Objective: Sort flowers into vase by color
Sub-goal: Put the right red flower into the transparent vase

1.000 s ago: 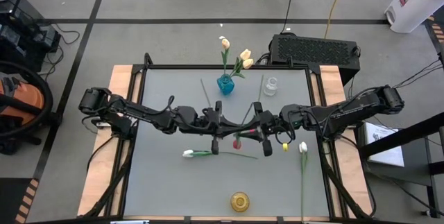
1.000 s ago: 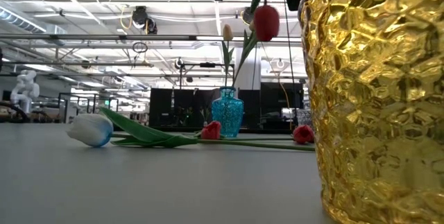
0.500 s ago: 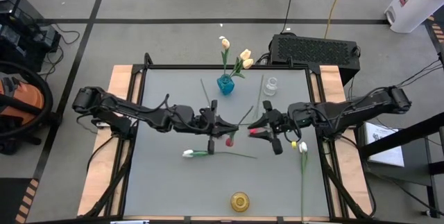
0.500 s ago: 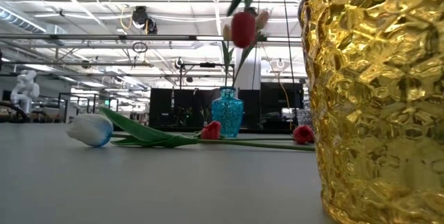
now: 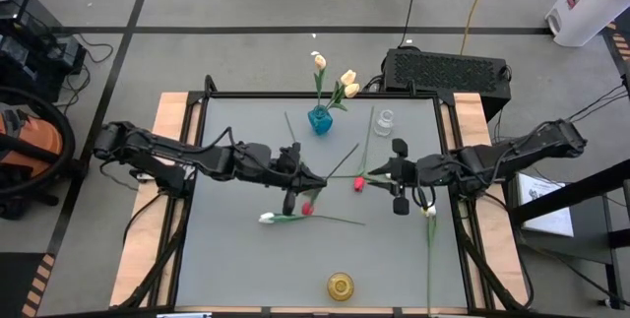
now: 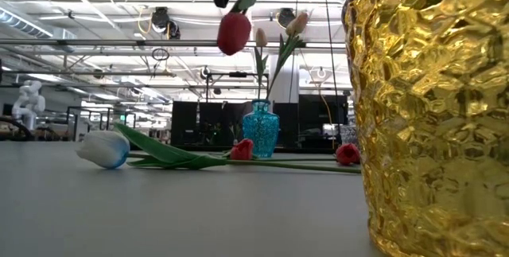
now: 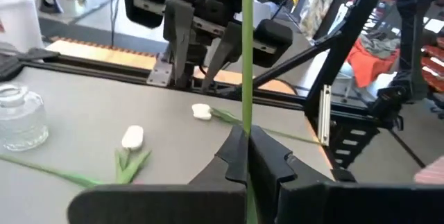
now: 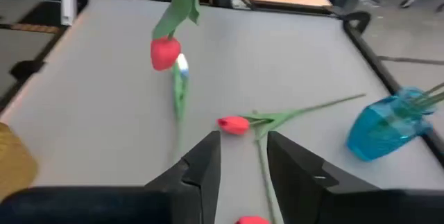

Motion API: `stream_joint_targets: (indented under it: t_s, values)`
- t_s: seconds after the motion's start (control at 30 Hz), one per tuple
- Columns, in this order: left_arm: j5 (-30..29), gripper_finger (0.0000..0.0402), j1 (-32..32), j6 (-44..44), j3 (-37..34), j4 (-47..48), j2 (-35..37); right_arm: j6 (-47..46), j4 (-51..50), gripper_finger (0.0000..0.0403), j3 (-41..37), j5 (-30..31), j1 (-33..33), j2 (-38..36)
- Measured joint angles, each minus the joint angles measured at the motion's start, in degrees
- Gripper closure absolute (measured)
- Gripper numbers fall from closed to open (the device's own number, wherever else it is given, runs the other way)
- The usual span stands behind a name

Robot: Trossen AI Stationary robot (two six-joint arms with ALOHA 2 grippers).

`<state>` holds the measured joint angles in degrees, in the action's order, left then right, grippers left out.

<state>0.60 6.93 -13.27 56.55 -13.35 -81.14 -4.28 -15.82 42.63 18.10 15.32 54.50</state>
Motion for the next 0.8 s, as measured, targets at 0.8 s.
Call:
stream_joint_targets:
  t_s: [0.8]
  values:
    - [17.33, 0.0401, -9.91, -6.00, 0.00, 2.54, 0.19, 6.85, 1.34, 0.0294, 1.98, 18.17, 10.64, 4.79]
